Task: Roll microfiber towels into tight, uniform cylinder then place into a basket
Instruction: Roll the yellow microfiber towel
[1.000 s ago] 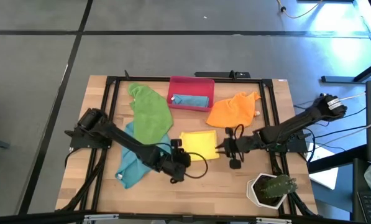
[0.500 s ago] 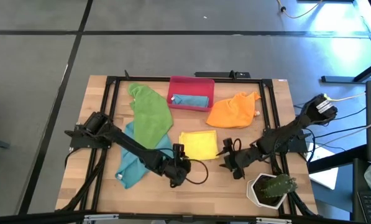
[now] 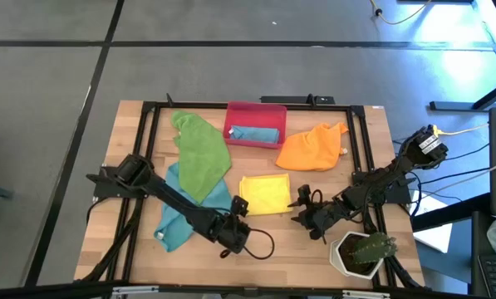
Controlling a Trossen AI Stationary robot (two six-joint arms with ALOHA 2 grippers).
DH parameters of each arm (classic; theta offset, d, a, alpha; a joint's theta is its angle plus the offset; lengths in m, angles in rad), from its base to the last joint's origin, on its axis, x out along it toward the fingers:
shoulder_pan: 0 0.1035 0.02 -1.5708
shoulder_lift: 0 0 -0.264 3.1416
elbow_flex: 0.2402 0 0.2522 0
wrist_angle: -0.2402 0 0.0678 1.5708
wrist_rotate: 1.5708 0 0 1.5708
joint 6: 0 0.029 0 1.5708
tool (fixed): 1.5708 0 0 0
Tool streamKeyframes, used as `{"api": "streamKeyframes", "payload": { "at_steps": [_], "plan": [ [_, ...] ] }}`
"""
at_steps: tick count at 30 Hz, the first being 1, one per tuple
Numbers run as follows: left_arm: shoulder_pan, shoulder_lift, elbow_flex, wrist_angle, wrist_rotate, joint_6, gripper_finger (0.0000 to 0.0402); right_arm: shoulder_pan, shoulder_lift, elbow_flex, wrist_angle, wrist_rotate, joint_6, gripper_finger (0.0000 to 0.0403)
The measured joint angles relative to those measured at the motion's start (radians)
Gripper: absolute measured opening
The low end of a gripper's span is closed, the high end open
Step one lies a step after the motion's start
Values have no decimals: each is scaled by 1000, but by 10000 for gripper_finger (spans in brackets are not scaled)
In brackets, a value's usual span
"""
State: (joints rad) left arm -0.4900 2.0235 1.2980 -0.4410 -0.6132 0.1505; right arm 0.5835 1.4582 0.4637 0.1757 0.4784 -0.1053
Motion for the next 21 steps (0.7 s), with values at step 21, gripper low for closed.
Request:
{"api": "streamKeyframes", "payload": {
  "at_steps": [21],
  "plan": [
    [29,50,2,-37,-72,269,199,-4,0,0,0,29,45,228]
  ]
}}
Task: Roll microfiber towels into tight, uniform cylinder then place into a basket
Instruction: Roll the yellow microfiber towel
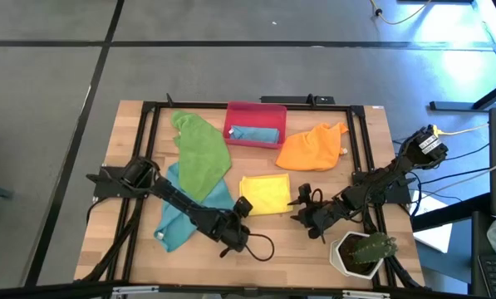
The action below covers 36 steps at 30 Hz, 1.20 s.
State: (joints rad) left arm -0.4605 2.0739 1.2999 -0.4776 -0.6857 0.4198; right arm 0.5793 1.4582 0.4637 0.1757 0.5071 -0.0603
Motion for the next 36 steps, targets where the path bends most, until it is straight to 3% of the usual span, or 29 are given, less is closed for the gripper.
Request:
{"api": "streamKeyframes", "payload": {
  "at_steps": [10,15,24,36],
  "plan": [
    [22,0,-2,-4,35,1,139,0,0,0,8,0,-17,228],
    [20,1,-3,4,46,-55,96,4,-1,1,80,-2,-64,228],
    [20,5,-5,15,53,-163,10,4,49,1,17,-10,-88,228],
    [26,4,-5,19,76,-211,2,7,163,5,68,128,-234,228]
  ]
}}
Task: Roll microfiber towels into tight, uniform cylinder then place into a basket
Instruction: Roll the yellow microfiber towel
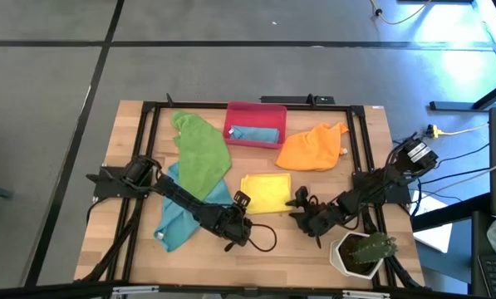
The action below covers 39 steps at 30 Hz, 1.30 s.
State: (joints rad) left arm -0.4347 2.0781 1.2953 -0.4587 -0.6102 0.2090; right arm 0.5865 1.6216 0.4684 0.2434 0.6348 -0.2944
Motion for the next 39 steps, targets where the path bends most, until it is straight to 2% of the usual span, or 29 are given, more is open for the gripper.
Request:
{"api": "streamKeyframes", "payload": {
  "at_steps": [7,10,23,28,32,36,39],
  "plan": [
    [0,-1,0,1,5,0,1,-7,17,4,2,71,-45,226],
    [0,-2,0,3,11,0,0,-7,18,4,-1,85,-66,212],
    [3,-2,2,5,19,0,0,-9,18,4,-22,57,-73,77],
    [3,-2,2,7,19,-7,0,-11,18,1,-50,51,15,13],
    [4,-2,2,8,31,-44,0,-23,17,0,-62,10,90,13],
    [-4,-12,3,9,58,-112,0,-22,-6,17,-76,-115,206,8],
    [-26,-42,3,16,127,-207,0,-9,-37,49,-87,-240,312,7]
  ]
}}
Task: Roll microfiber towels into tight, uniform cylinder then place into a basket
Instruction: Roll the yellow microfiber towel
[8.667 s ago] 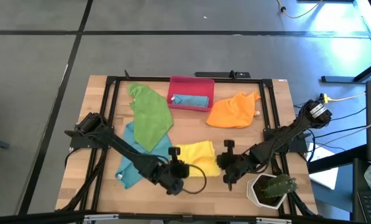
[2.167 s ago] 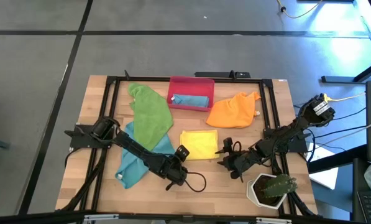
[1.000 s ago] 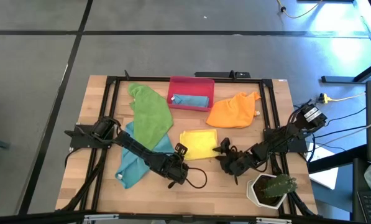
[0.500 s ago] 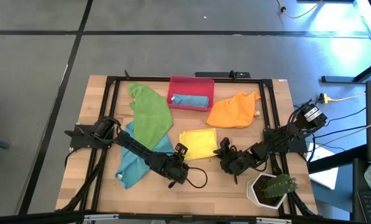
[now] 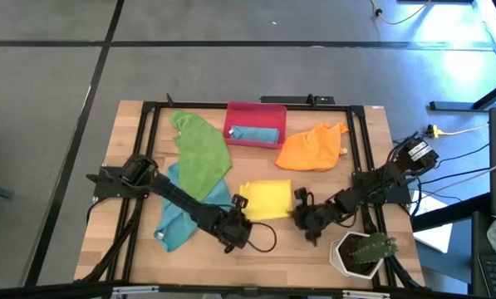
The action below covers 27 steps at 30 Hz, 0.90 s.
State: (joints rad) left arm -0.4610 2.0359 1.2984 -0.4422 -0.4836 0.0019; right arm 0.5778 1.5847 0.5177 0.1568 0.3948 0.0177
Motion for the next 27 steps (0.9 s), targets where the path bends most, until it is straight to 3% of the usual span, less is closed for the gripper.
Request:
{"api": "streamKeyframes", "payload": {
  "at_steps": [2,9,16,21,27],
  "plan": [
    [-13,-21,0,4,34,-51,0,7,-29,25,-18,-66,53,7],
    [-38,-35,0,23,105,-123,0,6,-60,39,-51,-130,223,7],
    [-33,-36,0,78,222,-142,0,4,-59,29,-33,-260,349,7],
    [-11,-36,0,116,346,-135,0,2,-59,27,29,-348,371,7],
    [-1,-36,-1,118,370,-133,0,-16,-61,-41,220,-428,374,6]
  ]
}}
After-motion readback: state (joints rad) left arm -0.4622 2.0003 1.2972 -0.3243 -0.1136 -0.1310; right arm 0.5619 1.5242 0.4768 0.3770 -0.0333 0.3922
